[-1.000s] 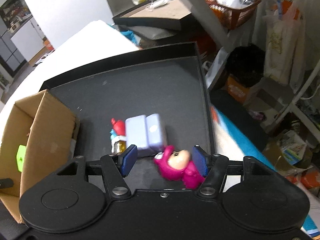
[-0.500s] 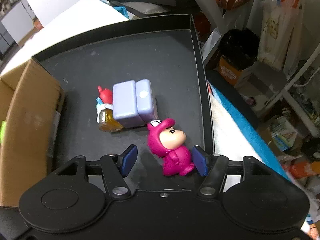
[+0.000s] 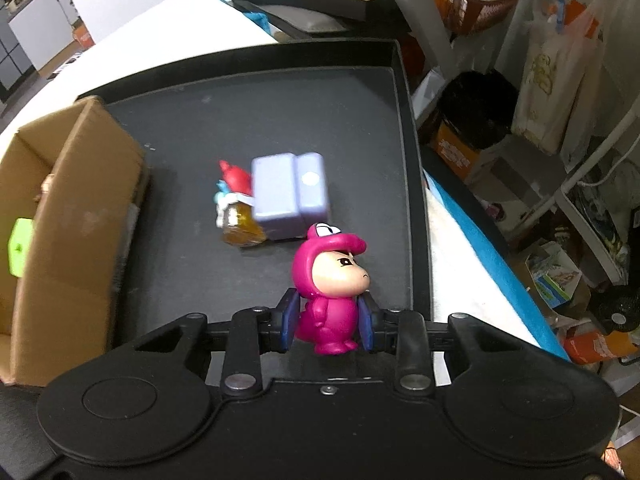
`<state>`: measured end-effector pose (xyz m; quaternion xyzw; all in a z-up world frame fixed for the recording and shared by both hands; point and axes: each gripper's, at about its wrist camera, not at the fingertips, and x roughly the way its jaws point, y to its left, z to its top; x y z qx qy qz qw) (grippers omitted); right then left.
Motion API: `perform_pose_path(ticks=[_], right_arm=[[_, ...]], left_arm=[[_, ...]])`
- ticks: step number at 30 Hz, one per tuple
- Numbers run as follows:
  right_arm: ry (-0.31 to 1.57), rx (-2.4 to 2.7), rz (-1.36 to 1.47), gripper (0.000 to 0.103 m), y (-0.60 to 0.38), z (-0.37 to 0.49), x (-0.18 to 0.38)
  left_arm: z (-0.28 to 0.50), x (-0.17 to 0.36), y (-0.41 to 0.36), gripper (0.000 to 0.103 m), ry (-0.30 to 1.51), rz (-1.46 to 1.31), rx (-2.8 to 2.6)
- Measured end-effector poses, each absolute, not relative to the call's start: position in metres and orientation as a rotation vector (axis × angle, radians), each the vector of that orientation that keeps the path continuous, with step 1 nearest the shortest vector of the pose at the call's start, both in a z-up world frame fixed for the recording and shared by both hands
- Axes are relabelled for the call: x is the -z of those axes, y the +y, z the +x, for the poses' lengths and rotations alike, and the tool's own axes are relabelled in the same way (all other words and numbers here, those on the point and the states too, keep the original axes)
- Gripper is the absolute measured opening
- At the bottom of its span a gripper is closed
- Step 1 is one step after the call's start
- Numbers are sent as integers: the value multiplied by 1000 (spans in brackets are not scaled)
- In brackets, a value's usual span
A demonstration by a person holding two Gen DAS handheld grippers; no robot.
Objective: Organize rigid objects
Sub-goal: 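Move the right gripper to the pink figurine and grasp it, then carry the pink figurine over the box with the right gripper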
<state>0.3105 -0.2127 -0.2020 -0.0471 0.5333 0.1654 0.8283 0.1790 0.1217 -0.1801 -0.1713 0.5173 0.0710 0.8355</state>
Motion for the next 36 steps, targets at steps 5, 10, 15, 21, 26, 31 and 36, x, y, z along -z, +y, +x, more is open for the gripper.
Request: perform_pose_path(ticks=[5,10,15,21,26,31,36], right_arm=[[1104,-368,-106,31,-204,305,188],[1087,-394,-108,31,-191,298,178],[1075,-411,-126,31,-176,297,168],[1064,-427,-157,31,-158,297,159],[1054,-439,-173,31,-145,296,152],[1035,-462,-184,31,-129,294,141],[1012,-488,-191,31,-112,293,129]], left_arm=[[179,180,122,17,1094,-365,-146],[179,180,122,17,1092,-365,-144],[178,180,123,17,1090,-370,-138],[177,181,124,17,1086,-376,-129],[177,182,126,17,1083,-380,-122],[177,183,127,17,1080,-385,-116],[176,183,128,17,1077,-390,-110]])
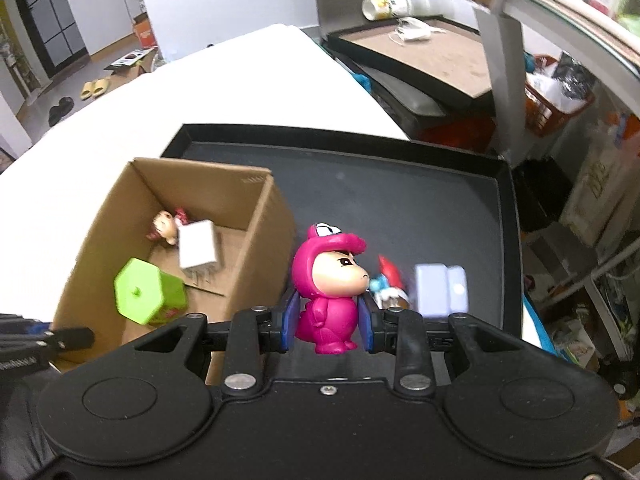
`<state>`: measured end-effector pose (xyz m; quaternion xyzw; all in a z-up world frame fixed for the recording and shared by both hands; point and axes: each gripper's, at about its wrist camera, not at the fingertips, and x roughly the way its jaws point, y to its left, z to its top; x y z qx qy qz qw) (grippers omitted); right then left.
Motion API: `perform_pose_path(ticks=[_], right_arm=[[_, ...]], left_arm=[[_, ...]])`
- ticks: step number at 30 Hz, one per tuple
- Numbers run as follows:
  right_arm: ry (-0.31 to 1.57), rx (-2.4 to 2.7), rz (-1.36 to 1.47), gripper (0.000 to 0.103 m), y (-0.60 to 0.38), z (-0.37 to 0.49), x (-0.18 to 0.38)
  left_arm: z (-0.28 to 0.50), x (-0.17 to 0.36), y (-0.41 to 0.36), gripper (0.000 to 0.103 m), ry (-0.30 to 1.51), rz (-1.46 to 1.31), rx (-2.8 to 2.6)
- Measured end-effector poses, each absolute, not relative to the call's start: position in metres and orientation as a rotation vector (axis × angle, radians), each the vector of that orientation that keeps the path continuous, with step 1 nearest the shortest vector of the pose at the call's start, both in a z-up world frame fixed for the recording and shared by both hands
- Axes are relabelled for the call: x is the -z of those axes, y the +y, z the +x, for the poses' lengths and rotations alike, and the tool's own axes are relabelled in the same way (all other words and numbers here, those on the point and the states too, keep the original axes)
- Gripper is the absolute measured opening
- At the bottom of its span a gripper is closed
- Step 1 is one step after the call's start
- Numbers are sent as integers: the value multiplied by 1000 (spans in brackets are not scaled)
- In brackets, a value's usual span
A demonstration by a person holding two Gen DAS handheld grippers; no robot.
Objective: Organize rigid objects
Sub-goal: 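Carry the pink figurine over the box with the right gripper, then open the right gripper to release the pink figurine into the box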
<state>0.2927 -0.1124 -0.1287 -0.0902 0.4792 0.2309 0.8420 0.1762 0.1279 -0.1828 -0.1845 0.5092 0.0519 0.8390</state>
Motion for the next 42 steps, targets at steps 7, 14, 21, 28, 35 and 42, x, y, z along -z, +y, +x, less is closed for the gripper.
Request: perform_pose_path(ticks=[7,14,21,28,35,42], right_arm=[[993,-523,-198,31,-88,291,118],[983,-546,-217,31,-62,288,114],[990,-560,-237,31,-39,288,118],[997,-555,-252,31,-27,290,123],[976,-524,-239,36,-28,294,124],[958,-510,-228,42,-44,291,117]], left_arm=[[175,183,129,17,1072,-394,-102],[174,183,131,17,1069,-402,-92],[174,184,133,17,1069,-404,-84],[174,184,134,17,1069,-409,-81],[174,184,133,18,1067,-406,-77],[174,184,132,18,1067,-402,-81]])
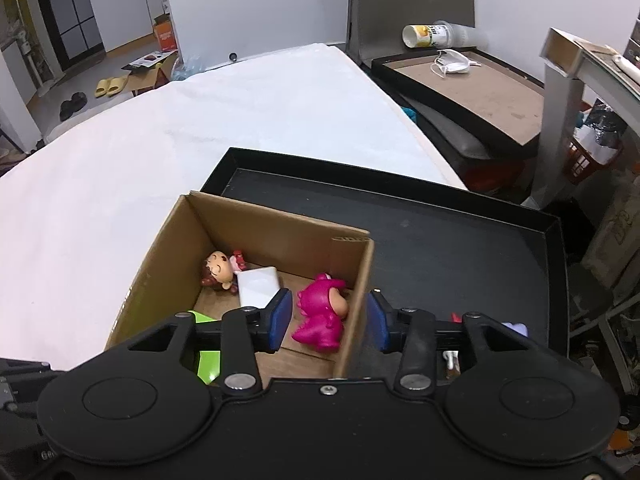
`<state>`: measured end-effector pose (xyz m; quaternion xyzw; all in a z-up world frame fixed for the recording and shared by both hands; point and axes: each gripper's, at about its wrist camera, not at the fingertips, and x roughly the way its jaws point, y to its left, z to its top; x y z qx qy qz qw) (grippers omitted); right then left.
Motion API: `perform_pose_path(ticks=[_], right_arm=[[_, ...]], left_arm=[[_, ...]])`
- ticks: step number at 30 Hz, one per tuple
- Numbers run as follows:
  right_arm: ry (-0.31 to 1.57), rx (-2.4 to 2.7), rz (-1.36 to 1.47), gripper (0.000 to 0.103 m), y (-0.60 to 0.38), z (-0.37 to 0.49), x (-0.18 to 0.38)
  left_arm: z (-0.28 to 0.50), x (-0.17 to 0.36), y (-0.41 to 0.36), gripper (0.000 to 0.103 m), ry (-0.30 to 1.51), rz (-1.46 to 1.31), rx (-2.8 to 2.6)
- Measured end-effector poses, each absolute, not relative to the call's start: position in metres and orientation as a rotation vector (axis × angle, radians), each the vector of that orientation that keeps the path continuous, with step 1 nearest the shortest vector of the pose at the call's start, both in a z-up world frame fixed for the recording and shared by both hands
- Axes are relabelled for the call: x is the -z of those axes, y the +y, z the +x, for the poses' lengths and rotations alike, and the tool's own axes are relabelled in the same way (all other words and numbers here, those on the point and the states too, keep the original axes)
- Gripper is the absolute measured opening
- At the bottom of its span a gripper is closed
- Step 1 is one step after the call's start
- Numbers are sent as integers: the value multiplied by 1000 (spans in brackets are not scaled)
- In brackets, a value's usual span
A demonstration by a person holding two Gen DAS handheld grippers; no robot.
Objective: Organize rigid objects
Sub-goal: 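Open the right gripper to release the pink figurine into the box, then move the right gripper to the lavender block and grasp it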
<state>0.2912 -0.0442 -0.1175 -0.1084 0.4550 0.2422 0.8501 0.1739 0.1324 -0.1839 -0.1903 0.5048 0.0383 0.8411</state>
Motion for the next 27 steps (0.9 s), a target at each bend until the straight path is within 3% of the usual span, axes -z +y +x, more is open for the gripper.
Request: perform_pose_path(ticks=[3,10,16,27], right_arm=[[954,-501,-227,43,-55,290,116],[950,-479,-222,55,-83,290,114],[950,-444,-214,82,-104,290,117],[918,-447,-188,85,-134,286,119]], left_arm=[[174,184,133,18,1069,-405,-82],[174,184,131,17,1070,-394,-88],[175,183,130,17,1076,-384,-94],[176,182,125,17,1079,-359,-112]])
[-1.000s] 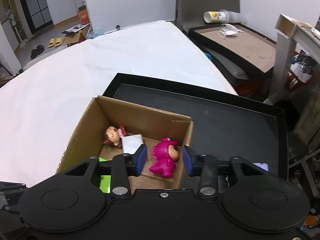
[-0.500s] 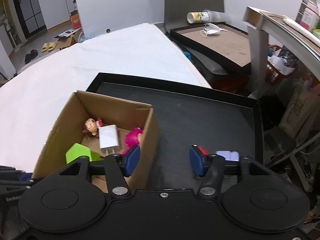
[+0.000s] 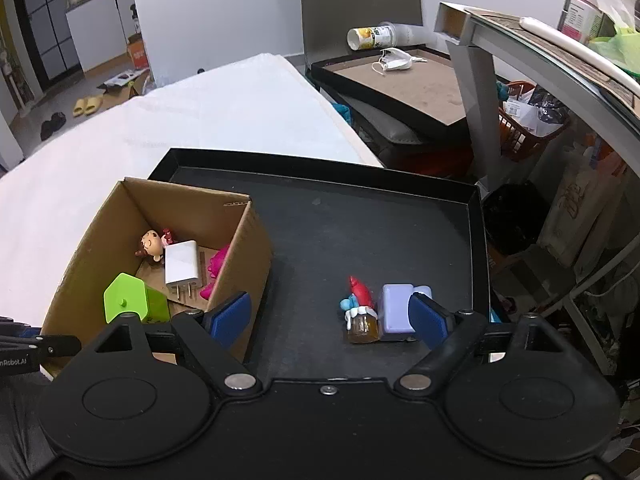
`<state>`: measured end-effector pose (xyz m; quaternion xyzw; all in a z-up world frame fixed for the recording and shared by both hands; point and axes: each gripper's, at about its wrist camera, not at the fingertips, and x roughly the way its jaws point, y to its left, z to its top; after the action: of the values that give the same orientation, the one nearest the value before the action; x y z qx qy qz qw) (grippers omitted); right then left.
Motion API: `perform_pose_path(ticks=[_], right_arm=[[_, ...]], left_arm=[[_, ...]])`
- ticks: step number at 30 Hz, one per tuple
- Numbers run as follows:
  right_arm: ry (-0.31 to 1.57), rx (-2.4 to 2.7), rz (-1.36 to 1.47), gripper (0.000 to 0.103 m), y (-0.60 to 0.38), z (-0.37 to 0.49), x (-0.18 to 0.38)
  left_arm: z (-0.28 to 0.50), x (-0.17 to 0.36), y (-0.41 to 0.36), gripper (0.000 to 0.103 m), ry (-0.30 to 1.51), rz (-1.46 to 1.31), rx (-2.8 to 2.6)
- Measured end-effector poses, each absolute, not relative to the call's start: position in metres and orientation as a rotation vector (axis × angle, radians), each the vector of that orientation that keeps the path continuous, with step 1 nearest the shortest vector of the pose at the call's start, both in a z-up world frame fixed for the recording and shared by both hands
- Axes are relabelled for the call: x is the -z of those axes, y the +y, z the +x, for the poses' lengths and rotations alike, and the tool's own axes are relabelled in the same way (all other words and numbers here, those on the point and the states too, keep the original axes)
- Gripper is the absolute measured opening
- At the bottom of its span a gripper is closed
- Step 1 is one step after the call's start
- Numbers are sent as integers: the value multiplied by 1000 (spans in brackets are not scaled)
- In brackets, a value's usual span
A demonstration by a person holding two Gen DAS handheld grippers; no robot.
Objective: Organize rigid objects
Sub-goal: 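Move the right gripper to the lavender block and grasp it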
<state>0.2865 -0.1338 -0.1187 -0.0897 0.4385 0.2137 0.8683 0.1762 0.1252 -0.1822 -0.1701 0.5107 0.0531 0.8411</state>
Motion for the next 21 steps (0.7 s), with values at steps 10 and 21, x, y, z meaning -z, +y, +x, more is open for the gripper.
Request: perform_pose_path(ticks=[10,21], right_arm=[[920,-444,-127,85,-166,289,126],[937,-433,-77,85,-194,299,147]], left_arm=[[176,181,122,17,1076,-343,-128],[178,181,121,17,1081,-336,-137]])
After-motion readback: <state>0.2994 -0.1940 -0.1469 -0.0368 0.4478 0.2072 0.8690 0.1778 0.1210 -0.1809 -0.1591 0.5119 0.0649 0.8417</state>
